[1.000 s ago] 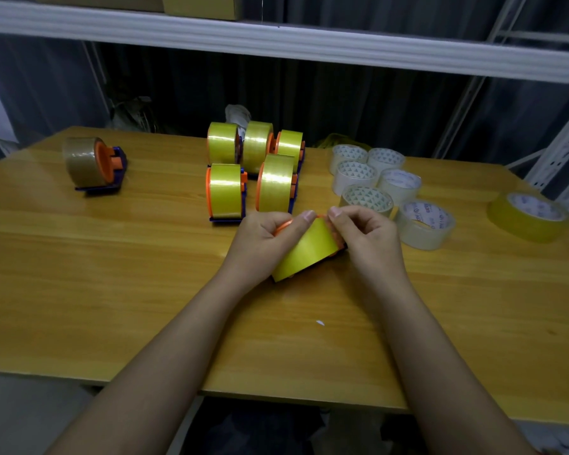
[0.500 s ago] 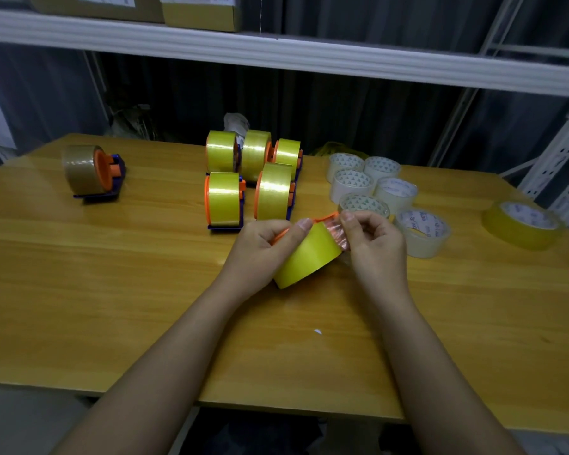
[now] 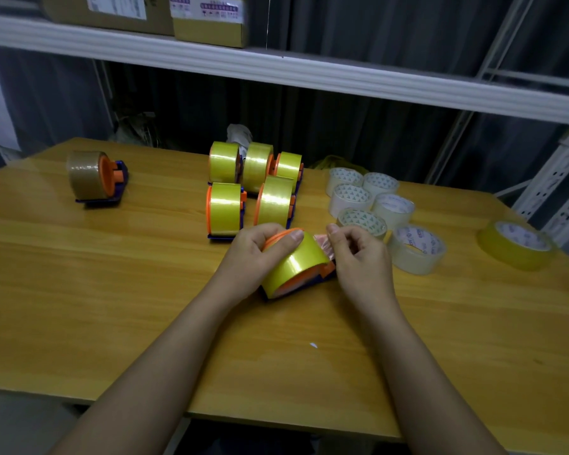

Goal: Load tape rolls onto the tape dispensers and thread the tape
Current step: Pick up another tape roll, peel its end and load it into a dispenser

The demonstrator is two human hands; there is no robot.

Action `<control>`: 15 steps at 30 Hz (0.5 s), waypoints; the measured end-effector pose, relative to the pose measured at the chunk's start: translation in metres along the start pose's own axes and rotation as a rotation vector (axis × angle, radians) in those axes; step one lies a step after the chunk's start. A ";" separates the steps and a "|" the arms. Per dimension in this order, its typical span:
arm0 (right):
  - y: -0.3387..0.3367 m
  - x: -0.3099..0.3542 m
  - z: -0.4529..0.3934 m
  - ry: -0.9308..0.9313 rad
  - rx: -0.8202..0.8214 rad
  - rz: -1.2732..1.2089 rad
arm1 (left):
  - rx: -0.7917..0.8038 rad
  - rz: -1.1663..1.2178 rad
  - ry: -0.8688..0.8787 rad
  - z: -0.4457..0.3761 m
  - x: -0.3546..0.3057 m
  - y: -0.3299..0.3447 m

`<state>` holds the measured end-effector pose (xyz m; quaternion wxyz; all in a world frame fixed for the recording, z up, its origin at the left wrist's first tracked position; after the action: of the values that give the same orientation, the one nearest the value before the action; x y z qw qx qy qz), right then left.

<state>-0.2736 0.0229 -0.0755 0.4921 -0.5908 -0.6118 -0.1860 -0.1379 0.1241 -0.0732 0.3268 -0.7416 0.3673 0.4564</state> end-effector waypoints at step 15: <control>0.007 -0.021 -0.016 -0.329 0.006 0.131 | -0.026 0.091 -0.061 -0.007 0.006 -0.008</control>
<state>-0.2652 -0.0001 -0.0875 0.3982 -0.6505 -0.6446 -0.0526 -0.1264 0.1208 -0.0752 0.3071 -0.7139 0.3846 0.4980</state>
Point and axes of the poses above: each hand's wrist, its own z-axis away from the middle knuckle, its own y-axis out of the palm, x = y × z, the point moved 2 cm from there along -z, towards the middle knuckle, and after that the axes turned 1 degree about -x, right-handed, at the moved point
